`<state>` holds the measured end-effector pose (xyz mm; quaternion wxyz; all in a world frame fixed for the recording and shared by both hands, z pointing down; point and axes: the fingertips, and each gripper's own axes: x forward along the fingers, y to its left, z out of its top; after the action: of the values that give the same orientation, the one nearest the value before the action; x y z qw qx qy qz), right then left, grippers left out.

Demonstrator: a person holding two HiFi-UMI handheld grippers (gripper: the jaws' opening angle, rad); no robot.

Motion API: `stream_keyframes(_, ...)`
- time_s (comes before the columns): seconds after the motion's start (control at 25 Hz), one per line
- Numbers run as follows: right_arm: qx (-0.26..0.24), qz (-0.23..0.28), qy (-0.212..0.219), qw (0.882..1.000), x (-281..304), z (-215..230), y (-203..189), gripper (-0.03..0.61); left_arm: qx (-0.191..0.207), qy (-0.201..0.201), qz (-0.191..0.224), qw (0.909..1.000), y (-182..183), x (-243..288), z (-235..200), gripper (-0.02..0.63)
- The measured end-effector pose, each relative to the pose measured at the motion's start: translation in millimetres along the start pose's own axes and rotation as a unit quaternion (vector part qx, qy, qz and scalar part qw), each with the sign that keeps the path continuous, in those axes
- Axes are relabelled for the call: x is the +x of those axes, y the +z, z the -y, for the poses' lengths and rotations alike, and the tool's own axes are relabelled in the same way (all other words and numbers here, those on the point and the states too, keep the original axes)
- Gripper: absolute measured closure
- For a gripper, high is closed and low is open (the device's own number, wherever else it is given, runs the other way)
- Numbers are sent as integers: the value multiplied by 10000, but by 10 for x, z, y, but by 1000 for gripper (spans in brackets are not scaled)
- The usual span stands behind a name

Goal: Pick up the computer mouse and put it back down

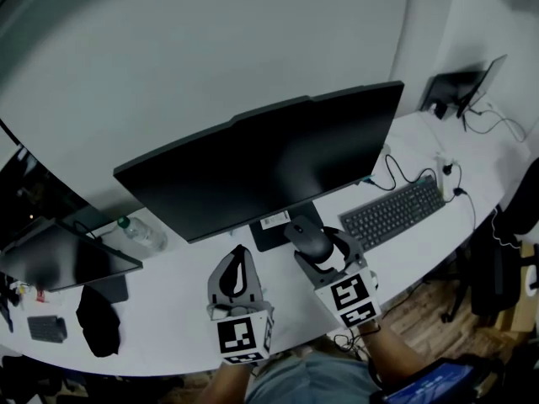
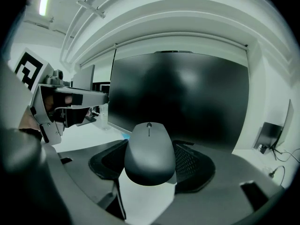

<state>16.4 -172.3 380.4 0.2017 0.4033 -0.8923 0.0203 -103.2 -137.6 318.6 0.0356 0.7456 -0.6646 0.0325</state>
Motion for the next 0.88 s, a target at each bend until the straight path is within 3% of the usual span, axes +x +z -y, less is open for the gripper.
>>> stream_keyframes(0.88,543,-734,209,9956,157,103,-904,275,116,-120,-725,9972,-516,205,206,609)
